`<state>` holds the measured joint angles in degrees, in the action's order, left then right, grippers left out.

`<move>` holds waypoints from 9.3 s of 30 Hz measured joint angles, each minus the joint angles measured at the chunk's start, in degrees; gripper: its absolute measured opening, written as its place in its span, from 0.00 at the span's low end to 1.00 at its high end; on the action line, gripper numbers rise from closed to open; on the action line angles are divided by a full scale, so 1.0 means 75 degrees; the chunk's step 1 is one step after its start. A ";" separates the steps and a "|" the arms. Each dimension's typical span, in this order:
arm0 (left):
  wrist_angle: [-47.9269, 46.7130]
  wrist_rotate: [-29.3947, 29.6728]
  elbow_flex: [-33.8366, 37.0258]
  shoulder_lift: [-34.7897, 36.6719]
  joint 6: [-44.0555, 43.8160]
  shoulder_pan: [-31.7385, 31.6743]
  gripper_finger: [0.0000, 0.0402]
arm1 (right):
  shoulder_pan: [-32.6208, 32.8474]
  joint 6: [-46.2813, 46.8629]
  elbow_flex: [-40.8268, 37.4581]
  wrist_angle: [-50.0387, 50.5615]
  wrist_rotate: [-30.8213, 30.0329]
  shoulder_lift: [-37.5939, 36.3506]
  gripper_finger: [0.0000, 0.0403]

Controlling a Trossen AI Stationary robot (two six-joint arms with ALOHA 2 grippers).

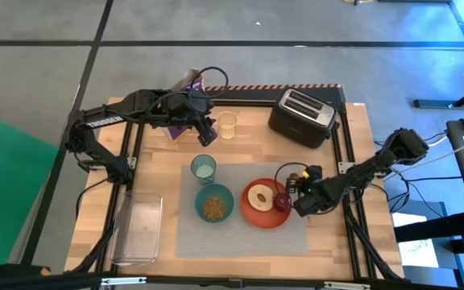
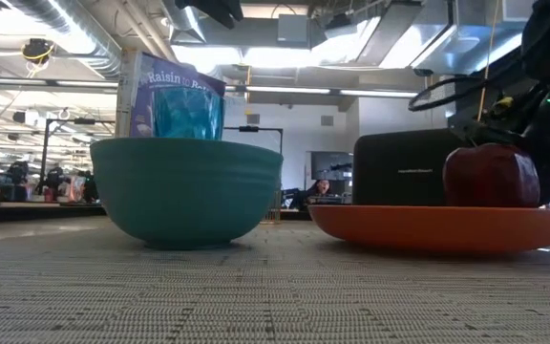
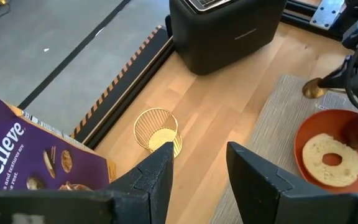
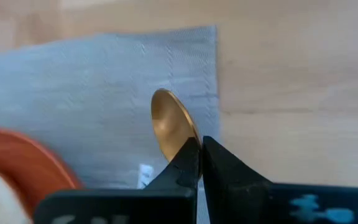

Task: Arrange a breakfast setting
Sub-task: Put the gold spoon to the right side of the orange plate on the gray table mat, then return to Home Position

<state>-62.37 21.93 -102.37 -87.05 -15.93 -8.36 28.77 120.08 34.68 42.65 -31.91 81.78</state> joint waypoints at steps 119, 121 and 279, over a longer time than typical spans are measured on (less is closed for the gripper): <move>0.7391 -0.1536 1.0521 1.0029 0.2391 0.1757 0.00 | -0.5342 -1.6638 0.1164 -0.3884 0.7024 -0.6406 0.00; 0.7516 -0.1530 1.0708 1.0207 0.2375 0.1754 0.00 | -0.5342 -1.6204 0.0469 -0.4464 0.7015 -0.6650 0.00; 0.8402 -0.2655 1.3580 1.1202 0.2396 0.1818 0.00 | -0.3240 -1.3220 -0.4567 -0.5837 0.4477 -1.0826 0.00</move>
<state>0.64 2.02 -0.51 -3.03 2.04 5.28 4.47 20.93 0.43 -1.12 1.67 0.58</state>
